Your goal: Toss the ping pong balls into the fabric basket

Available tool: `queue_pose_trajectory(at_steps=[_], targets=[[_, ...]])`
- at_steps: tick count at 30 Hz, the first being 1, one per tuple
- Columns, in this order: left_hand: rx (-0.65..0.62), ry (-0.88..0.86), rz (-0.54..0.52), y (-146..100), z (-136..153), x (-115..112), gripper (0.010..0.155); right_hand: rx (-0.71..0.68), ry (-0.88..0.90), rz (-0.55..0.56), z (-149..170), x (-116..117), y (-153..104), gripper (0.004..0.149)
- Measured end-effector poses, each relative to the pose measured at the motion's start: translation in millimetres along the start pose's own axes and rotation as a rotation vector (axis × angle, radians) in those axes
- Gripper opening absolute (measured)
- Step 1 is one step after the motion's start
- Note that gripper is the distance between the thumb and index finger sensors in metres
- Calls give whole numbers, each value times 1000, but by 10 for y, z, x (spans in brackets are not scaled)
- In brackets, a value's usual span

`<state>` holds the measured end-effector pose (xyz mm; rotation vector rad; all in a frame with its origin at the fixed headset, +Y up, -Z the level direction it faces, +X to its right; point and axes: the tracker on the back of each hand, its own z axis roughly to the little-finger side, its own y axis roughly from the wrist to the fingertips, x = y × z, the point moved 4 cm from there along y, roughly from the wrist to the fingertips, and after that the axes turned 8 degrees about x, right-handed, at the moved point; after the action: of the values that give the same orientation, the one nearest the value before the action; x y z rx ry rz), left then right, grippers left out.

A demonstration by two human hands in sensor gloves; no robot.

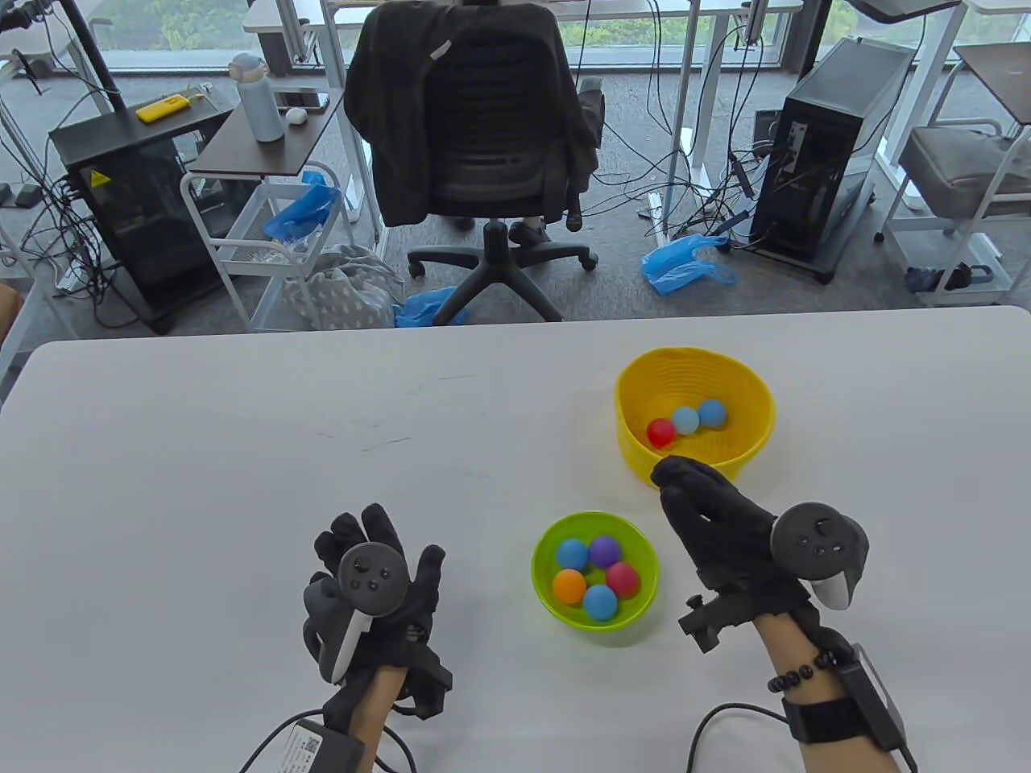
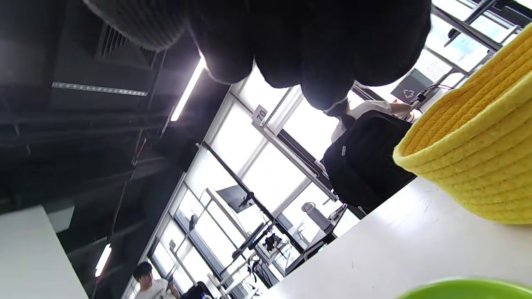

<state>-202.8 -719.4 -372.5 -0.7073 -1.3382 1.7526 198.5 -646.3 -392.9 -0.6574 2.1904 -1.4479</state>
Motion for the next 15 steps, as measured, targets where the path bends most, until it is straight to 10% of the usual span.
queue_pose_trajectory(at_steps=[15], targets=[[-3,0,-2,-5,-5,2,84,-8,-370,-469,-245,1111,-140,53]])
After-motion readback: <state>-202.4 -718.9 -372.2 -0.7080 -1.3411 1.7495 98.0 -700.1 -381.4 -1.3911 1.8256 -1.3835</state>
